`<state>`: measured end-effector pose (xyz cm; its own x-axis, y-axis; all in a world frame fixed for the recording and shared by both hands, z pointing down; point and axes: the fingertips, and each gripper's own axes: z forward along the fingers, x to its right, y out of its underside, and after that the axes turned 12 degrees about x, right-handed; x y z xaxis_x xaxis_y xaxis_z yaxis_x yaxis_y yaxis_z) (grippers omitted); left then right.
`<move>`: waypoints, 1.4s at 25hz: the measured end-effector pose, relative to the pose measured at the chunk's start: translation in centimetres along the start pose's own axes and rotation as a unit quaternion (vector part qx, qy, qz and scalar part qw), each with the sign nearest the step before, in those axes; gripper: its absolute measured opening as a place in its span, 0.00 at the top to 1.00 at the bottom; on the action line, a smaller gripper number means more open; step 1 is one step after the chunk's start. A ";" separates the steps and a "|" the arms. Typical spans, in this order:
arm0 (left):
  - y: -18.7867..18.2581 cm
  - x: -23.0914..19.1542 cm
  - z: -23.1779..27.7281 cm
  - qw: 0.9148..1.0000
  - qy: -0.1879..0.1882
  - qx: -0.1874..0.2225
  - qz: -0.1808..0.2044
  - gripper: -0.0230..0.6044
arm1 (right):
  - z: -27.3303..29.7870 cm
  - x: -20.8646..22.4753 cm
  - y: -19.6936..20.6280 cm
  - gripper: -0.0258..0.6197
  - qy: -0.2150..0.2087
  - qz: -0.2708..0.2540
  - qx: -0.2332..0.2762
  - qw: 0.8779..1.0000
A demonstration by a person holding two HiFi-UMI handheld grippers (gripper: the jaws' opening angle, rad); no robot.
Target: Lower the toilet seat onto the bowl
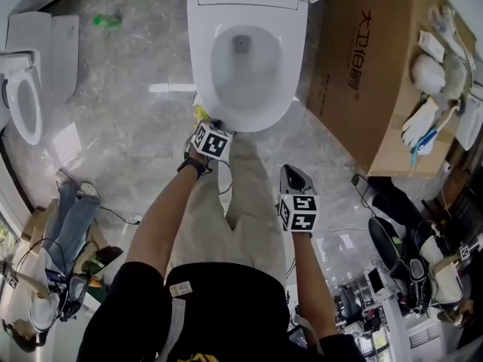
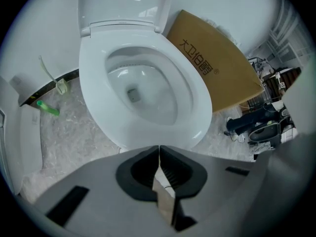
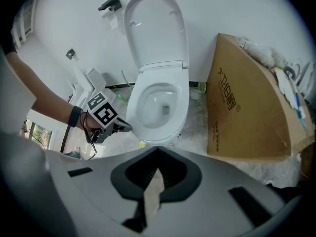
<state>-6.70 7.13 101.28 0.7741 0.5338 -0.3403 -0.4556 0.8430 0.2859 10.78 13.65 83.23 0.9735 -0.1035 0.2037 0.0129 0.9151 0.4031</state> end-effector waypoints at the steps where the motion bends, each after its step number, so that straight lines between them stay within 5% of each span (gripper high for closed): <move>1: 0.1 0.0 0.1 1.000 -0.001 0.002 -0.003 0.93 | 0.0 0.1 0.2 0.97 0.001 0.000 -0.001 1.000; 22: 0.5 -0.6 1.5 0.999 0.010 -0.005 -0.034 0.94 | 0.3 0.1 1.9 0.97 -0.003 0.001 -0.003 1.000; 27: 1.7 0.6 0.7 0.998 0.033 -0.047 -0.031 0.94 | -0.4 0.4 1.7 0.97 0.002 0.003 0.001 1.000; 33: 0.5 -0.2 -4.7 0.999 0.009 -0.038 -0.020 0.93 | -0.7 -0.5 -4.4 0.97 -0.020 -0.021 0.067 0.997; 35: -0.3 -0.5 -7.5 0.999 -0.003 -0.020 -0.047 0.93 | -0.9 -1.1 -6.6 0.97 -0.033 -0.033 0.084 0.995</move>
<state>-10.25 7.13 94.70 0.8171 0.4522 -0.3576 -0.3980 0.8912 0.2175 9.84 8.04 79.57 0.9545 -0.1915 0.2287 0.0322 0.8283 0.5593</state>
